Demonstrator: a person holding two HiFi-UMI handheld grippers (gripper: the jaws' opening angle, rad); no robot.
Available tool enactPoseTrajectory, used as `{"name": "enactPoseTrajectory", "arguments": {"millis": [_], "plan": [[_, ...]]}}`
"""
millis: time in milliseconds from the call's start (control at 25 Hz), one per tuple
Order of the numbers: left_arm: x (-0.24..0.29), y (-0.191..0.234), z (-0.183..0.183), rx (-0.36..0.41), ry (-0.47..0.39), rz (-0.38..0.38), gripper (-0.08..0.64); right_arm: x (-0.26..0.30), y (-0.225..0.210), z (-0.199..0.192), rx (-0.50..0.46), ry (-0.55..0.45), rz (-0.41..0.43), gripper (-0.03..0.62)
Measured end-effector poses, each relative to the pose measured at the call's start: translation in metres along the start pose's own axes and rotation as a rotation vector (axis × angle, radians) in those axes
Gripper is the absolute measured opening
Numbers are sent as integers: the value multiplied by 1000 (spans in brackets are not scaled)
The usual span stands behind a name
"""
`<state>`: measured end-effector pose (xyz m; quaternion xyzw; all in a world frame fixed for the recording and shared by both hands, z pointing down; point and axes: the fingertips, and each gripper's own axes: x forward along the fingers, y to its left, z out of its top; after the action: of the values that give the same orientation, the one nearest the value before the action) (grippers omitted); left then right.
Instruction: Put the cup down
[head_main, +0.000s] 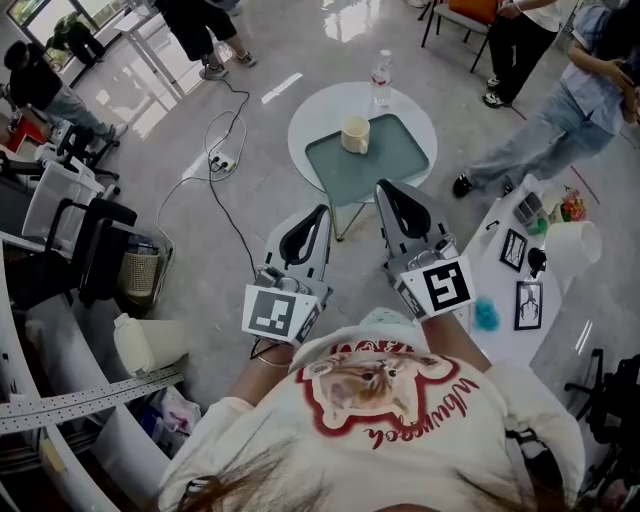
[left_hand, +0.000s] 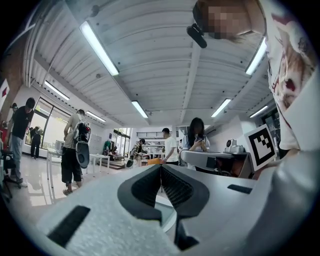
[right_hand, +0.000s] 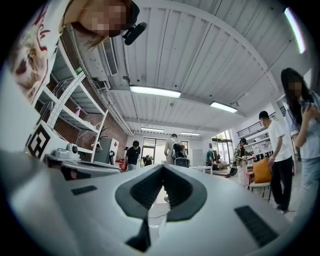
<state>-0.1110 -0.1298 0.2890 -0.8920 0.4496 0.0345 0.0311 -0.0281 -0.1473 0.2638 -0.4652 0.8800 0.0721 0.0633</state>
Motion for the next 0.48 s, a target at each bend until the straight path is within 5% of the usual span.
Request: {"name": "enactPoseTrajectory", "arguments": {"millis": [480], "plan": [[-16,-58,20,15,-24,80,15,-52,1,29,-4,-30,89,28]]}}
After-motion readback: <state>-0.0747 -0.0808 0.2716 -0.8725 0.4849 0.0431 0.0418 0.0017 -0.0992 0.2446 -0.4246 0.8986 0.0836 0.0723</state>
